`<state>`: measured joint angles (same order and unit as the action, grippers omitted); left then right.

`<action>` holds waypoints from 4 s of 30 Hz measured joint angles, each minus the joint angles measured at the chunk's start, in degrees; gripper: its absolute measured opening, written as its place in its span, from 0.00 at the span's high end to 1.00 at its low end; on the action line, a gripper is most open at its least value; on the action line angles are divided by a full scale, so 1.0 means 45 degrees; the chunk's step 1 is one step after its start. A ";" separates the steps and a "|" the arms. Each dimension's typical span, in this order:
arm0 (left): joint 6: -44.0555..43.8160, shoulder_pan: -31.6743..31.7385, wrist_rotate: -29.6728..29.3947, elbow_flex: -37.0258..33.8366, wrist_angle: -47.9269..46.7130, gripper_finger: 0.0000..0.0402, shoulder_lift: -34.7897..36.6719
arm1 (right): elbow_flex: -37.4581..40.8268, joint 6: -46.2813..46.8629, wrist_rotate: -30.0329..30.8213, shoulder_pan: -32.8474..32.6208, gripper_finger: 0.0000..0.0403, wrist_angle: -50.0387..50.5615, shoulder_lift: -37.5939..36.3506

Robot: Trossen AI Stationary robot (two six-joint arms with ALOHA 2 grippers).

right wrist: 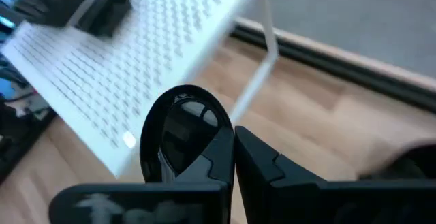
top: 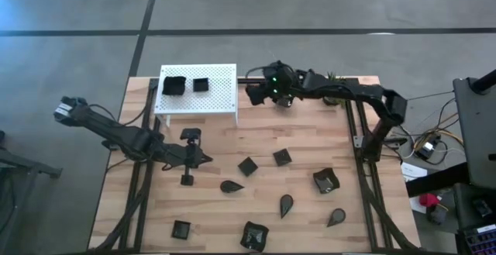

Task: Pick & Place Mini shaped plates
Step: Put the drop shaped plate on the shelf, then stack the square plate on top of the other square plate on the shelf

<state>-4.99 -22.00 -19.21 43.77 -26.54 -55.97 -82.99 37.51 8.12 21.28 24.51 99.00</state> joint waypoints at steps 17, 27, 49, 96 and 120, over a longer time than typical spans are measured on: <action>-0.0024 -0.0004 -0.0062 0.0000 -0.0239 1.00 0.0930 | -0.4990 -0.1478 -0.0922 0.0122 0.98 0.0631 0.3624; -0.0343 0.0006 -0.2850 0.0000 -0.0350 1.00 0.1046 | -0.7459 -0.2324 -0.0438 0.0043 0.98 0.2741 0.4547; -0.0593 0.0001 -0.3558 0.0000 -0.0345 1.00 0.1734 | -0.7386 -0.2374 -0.0844 0.0032 0.98 0.1513 0.5553; -0.0612 -0.0001 -0.3553 0.0000 -0.0346 1.00 0.1828 | -0.6672 -0.2596 -0.0903 0.0017 0.87 0.0354 0.5553; -0.0889 -0.0004 -0.3529 0.0000 -0.0730 1.00 0.1828 | -0.6667 -0.4910 -0.1301 -0.0357 0.98 0.1483 0.4196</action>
<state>-8.99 -22.02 -35.09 43.77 -29.82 -47.75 -112.99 15.41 2.26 19.67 31.19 117.88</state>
